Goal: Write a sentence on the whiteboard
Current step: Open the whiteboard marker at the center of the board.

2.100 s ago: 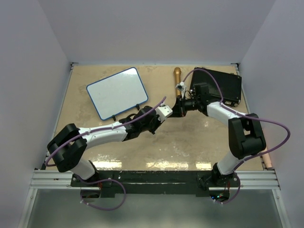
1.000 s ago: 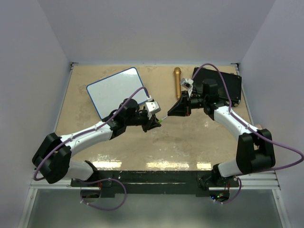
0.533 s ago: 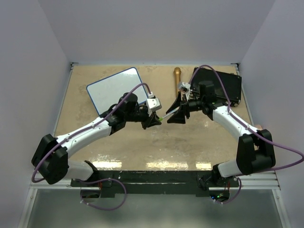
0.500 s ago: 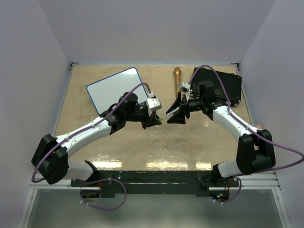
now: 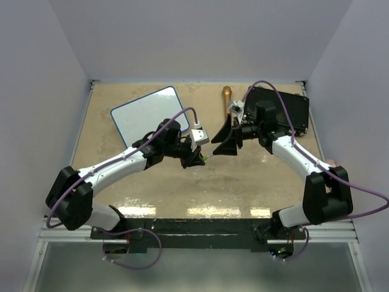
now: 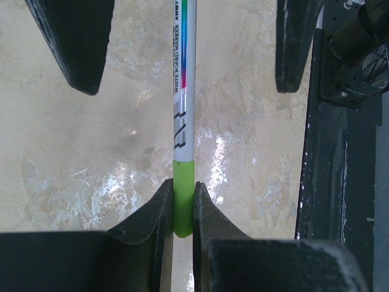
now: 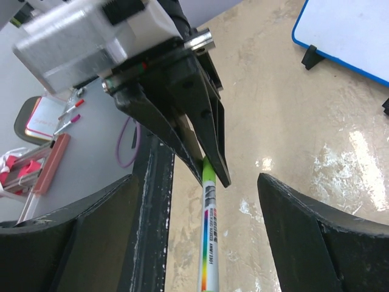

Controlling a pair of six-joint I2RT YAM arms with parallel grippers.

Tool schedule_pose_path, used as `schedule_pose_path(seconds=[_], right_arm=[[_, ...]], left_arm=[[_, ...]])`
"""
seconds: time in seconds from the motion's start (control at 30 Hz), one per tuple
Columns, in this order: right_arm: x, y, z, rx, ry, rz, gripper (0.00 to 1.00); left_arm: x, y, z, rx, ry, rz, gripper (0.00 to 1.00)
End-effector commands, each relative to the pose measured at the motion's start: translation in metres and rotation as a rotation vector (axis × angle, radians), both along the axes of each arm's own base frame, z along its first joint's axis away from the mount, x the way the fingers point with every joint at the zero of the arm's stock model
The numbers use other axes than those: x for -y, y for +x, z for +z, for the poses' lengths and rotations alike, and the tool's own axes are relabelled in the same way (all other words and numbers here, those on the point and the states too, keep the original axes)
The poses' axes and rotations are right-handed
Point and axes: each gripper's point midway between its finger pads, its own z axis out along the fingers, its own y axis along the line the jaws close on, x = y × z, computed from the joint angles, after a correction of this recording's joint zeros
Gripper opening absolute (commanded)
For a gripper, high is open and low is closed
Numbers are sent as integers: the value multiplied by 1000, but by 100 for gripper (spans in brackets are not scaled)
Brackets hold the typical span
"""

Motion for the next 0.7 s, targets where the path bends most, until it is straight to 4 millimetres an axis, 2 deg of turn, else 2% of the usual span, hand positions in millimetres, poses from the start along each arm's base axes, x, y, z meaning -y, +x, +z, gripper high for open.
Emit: schedule_pose_path(seconds=[0.0,0.33,0.4,0.53,0.67], right_arm=[[-2,3,16,12,23,-18,82],[-4,7,2,14,-27,-21,66],[-4,6,1,16,-28,-15,64],[-6,1,4,8,-18,13,51],[-8,-1,4,9,-19,18,45]], left_arm=[[8,10,20,49,-38,-17,0],[0,22,26,58,-43,20,0],[-3,24,27,58,-41,27,0],[-4,24,27,55,-42,24,0],[-3,24,29,55,-45,23,0]])
